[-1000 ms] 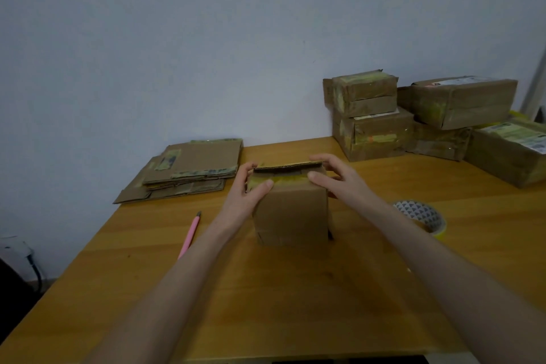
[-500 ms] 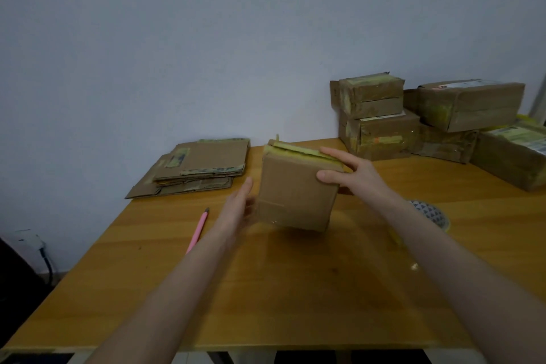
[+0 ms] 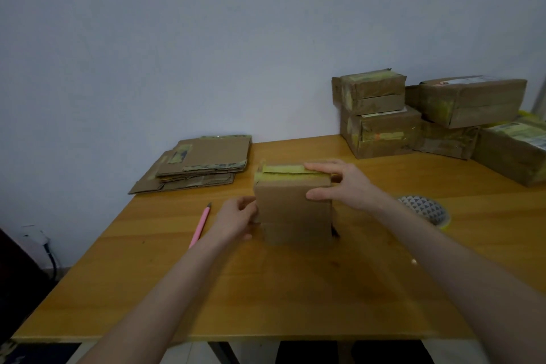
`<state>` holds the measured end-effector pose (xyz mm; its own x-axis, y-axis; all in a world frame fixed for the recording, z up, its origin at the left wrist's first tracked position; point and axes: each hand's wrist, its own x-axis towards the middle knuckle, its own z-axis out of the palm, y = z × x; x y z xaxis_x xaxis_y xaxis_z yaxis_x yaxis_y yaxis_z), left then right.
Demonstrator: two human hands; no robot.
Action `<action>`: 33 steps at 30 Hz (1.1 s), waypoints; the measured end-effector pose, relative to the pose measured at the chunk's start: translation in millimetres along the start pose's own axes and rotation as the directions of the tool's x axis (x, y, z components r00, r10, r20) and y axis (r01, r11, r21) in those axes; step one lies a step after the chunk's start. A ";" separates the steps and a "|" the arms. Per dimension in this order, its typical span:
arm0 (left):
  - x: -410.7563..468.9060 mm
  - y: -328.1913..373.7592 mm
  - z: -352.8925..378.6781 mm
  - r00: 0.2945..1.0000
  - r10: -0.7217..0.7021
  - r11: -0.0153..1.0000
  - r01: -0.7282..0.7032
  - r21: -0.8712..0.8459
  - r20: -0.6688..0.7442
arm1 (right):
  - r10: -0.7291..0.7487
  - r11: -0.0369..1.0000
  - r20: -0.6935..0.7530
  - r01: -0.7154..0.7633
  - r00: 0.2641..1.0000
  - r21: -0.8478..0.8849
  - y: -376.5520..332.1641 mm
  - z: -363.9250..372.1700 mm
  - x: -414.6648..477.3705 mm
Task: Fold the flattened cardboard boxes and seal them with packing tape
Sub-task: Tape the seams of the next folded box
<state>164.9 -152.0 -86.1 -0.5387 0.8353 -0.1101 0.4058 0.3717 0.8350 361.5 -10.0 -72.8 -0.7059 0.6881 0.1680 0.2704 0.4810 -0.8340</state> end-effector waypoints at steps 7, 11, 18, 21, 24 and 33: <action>13.7 26.9 -11.3 0.882 0.410 0.909 -0.374 0.183 -0.235 | 0.045 0.990 0.053 -0.037 0.998 -0.139 7.1 12.8 4.5; 25.0 34.4 7.2 0.825 0.541 0.580 -0.506 0.638 0.162 | 0.066 0.978 0.048 -0.055 0.997 -0.202 17.7 18.0 4.1; 25.5 31.4 31.7 0.803 0.521 0.361 -0.513 0.779 0.287 | 0.015 0.794 0.082 0.038 0.996 -0.606 4.4 1.2 1.9; 23.8 30.8 33.7 0.805 0.522 0.323 -0.493 0.808 0.282 | -0.081 0.628 0.143 0.162 0.986 -0.761 -3.0 19.2 -2.1; 23.4 27.4 33.1 0.831 0.503 0.328 -0.440 0.836 0.240 | -0.061 0.651 0.088 0.106 0.994 -0.752 0.4 22.5 -7.5; 15.8 20.6 44.5 0.894 0.444 0.425 -0.272 0.863 0.062 | -0.001 0.669 -0.005 -0.004 1.000 -0.743 -1.8 28.4 -15.6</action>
<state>197.6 -113.2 -94.6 -0.2554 0.9370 0.2385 0.9563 0.2811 -0.0804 353.4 -37.1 -88.8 -0.7025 0.6908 0.1713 0.6702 0.7230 -0.1677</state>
